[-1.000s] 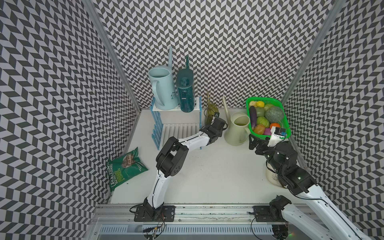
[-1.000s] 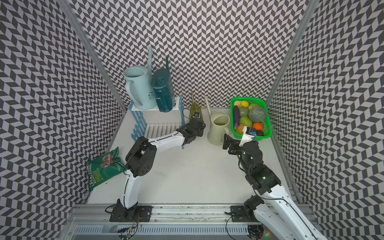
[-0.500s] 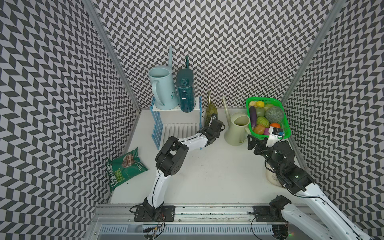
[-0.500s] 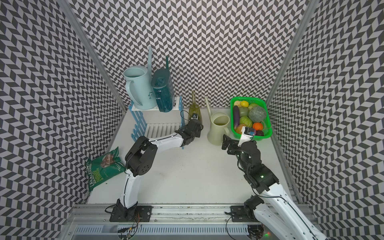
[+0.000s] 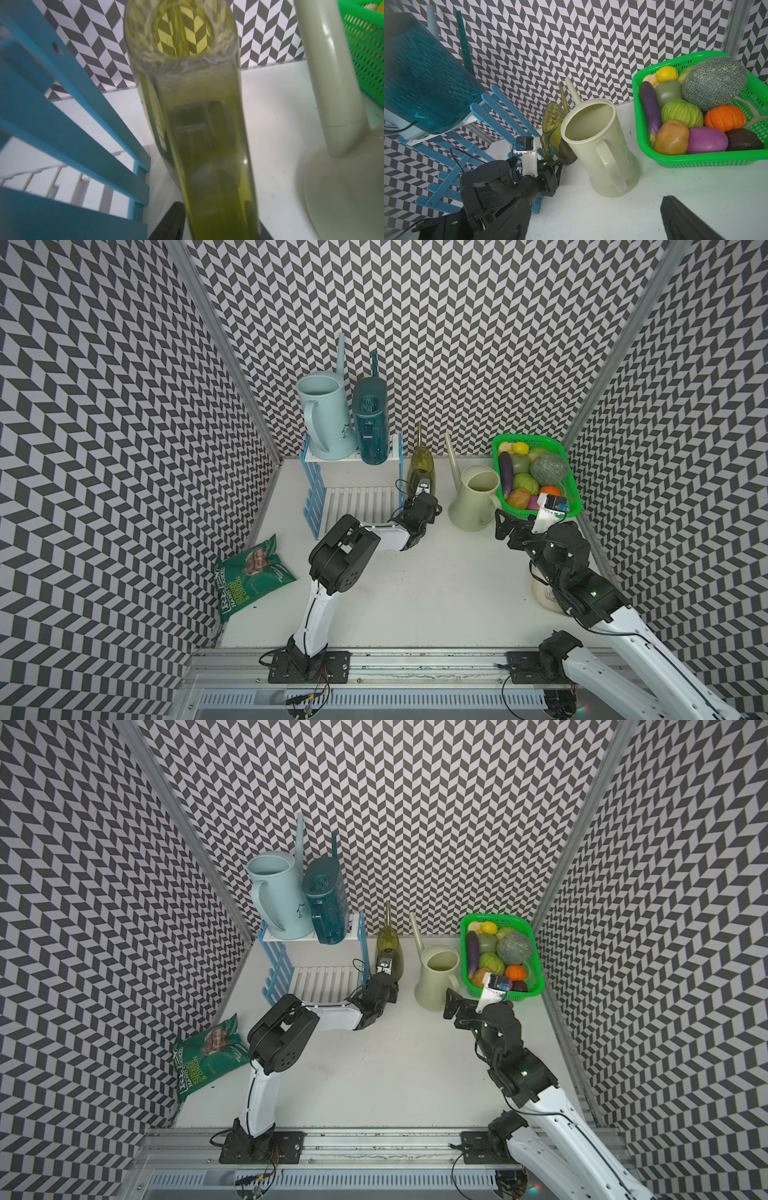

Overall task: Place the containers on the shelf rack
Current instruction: 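Pick up a container from the center of the board.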

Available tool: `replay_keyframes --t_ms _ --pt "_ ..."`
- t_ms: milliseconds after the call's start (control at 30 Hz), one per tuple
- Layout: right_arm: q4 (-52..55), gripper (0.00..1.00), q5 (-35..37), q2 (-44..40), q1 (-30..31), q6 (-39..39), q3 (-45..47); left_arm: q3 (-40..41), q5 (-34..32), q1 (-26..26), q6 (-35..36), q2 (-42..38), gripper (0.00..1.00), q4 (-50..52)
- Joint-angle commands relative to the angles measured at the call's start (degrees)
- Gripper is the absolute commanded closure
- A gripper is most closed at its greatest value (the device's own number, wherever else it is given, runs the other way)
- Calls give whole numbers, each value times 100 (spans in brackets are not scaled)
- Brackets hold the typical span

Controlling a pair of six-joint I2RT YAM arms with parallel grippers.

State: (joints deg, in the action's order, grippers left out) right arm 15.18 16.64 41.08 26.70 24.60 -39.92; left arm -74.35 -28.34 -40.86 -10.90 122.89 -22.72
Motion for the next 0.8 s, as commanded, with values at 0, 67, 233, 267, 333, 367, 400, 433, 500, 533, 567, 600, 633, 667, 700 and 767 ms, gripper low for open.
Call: replay_keyframes --t_ms 0,67,233,267,333,367,400,433,500,533,567,600,633,667,700,767 --pt "-65 0 -33 5 -33 -17 -172 61 -246 26 258 -108 53 -794" --pt "-44 0 -53 54 -32 -20 -223 71 -255 26 333 -55 53 -969" --pt "-41 0 -99 93 -33 -12 -268 -42 -287 43 328 119 58 -1014" --pt "-34 0 -106 104 -33 -8 -275 -51 -290 53 333 146 62 -1035" --pt "-20 0 -109 105 -33 -10 -292 -62 -275 60 317 156 65 -1042" --pt "-11 0 -104 108 -33 -13 -301 -69 -273 61 316 156 67 -1046" --pt "-7 0 -101 95 -33 -15 -302 -78 -276 65 321 156 70 -1039" --pt "-6 0 -100 89 -33 -15 -307 -87 -284 67 324 143 73 -1021" --pt "1 0 -100 75 -33 -9 -311 -79 -299 69 316 113 78 -992" --pt "2 0 -100 76 -29 -10 -306 -61 -310 69 312 84 80 -982" --pt "3 0 -104 60 -33 -10 -298 -43 -310 72 294 41 80 -975" --pt "3 0 -103 55 -33 -8 -293 -11 -305 79 300 -4 81 -960" --pt "3 0 -100 44 -31 -13 -291 2 -302 79 293 -67 82 -930" --pt "-5 0 -102 41 -32 -9 -283 12 -301 84 290 -118 82 -895" --pt "-6 0 -108 46 -29 -10 -275 16 -311 80 290 -178 84 -869" --pt "-6 0 -109 37 -33 -15 -274 25 -286 84 274 -322 86 -778"
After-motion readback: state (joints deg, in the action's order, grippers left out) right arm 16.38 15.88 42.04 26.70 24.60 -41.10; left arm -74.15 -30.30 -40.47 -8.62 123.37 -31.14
